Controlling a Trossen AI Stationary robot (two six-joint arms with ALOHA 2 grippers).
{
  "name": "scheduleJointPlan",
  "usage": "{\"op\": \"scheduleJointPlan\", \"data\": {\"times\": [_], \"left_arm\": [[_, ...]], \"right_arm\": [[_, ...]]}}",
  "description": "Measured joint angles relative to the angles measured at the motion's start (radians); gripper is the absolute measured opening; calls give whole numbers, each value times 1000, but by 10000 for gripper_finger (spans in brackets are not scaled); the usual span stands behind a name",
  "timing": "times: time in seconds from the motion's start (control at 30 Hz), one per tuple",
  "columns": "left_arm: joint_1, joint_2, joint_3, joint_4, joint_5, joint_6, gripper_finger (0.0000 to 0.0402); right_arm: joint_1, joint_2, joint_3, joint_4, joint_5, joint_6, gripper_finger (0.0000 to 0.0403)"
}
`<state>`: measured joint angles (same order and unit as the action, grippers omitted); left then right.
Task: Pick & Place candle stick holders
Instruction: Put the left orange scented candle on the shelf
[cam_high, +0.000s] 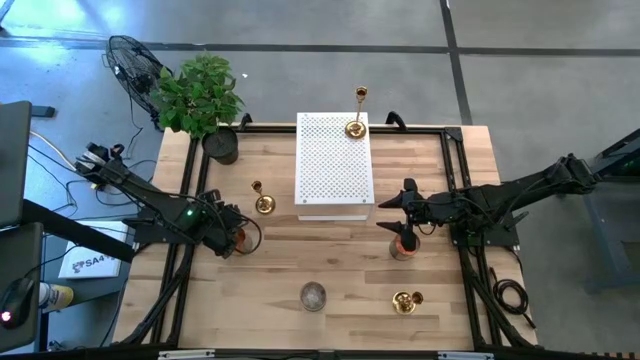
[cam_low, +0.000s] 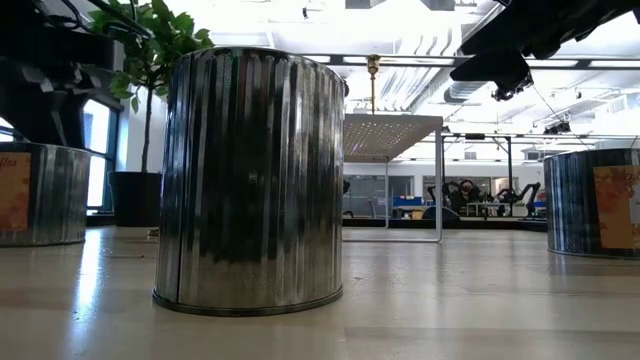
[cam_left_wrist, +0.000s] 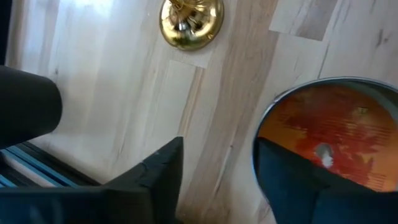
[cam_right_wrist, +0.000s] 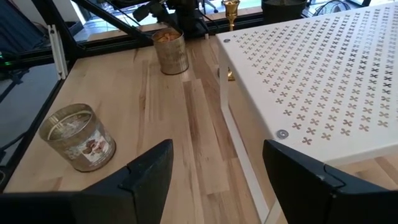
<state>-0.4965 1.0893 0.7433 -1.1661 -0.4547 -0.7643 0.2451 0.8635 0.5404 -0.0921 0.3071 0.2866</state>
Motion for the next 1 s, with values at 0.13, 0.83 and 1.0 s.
{"op": "scheduleJointPlan", "data": {"times": [0.13, 0.83, 1.0], "left_arm": [[0, 0, 0, 31, 24, 21, 159], [0, -59, -52, 41, -30, 38, 137], [0, -59, -52, 30, -31, 25, 137]], "right_arm": [[0, 0, 0, 0, 0, 4, 243], [0, 0, 0, 8, -23, 20, 243], [0, 0, 0, 9, -15, 20, 243]]}}
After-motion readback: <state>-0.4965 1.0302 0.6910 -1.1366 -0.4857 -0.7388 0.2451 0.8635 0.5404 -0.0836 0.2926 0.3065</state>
